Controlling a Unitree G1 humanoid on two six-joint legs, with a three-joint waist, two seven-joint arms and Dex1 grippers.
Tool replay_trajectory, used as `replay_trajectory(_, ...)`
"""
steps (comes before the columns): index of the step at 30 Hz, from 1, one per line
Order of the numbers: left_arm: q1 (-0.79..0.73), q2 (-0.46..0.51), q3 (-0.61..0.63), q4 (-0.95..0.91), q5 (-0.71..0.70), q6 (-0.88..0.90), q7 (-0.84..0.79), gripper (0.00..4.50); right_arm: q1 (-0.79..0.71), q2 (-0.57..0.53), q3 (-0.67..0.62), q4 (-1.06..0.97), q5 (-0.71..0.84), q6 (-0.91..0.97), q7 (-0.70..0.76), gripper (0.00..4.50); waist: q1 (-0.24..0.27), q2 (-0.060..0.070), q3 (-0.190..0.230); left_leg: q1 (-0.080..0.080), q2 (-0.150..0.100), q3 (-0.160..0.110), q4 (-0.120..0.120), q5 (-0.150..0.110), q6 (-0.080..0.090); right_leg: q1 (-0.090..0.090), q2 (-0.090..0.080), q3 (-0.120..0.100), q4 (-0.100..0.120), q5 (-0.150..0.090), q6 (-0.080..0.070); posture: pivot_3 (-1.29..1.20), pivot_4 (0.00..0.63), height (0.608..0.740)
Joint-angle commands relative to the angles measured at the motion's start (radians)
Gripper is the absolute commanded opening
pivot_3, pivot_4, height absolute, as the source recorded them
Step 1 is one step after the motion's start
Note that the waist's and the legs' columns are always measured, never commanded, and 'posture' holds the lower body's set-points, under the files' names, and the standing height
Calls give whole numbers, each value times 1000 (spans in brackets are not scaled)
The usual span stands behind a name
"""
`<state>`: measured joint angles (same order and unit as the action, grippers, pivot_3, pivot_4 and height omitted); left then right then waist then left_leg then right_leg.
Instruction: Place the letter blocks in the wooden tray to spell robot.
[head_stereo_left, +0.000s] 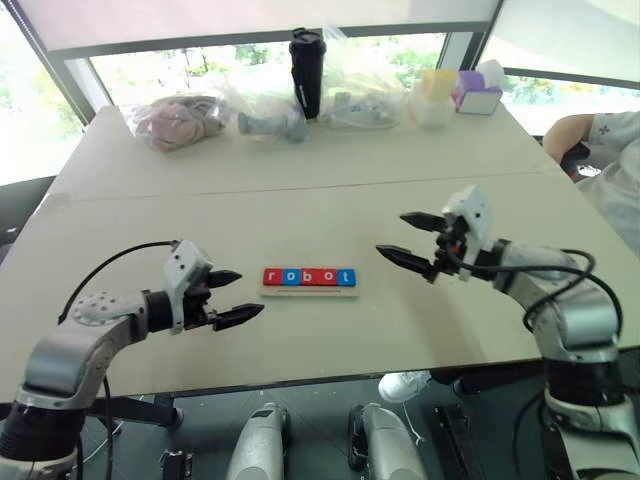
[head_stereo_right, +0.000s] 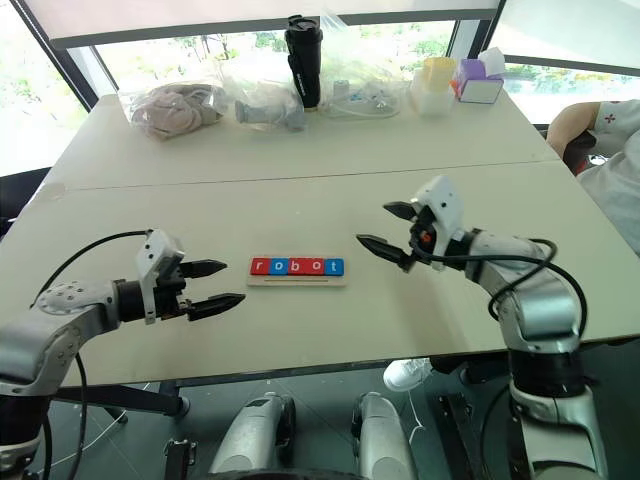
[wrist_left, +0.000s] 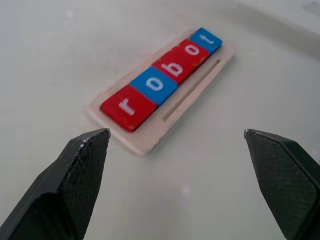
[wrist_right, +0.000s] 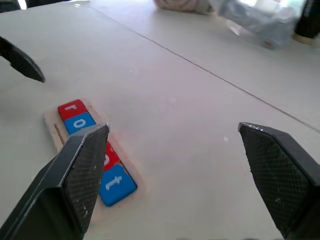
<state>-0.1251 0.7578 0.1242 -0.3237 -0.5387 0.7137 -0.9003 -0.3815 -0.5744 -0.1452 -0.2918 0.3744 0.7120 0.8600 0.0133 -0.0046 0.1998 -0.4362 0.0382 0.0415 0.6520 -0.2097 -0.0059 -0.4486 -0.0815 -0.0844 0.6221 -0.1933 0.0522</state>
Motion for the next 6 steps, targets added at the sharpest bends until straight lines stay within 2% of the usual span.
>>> replay_trajectory(1, 36, 18, 81, -37, -34, -4, 7, 4500, 73, -31, -84, -148, 89, 116, -53, 4278, -1, 0, 0, 0, 0, 0, 0, 0, 0, 0, 0, 0, 0, 0, 0, 0, 150, 740)
replay_trajectory(6, 118, -22, 165, -22, -54, -40, 42, 4500, 226, -16, -149, -237, 142, 179, -135, 4278, -1, 0, 0, 1, 5, 2, -2, -2, -3, 1, 0, -1, -5, 1, -2, 0, 150, 740)
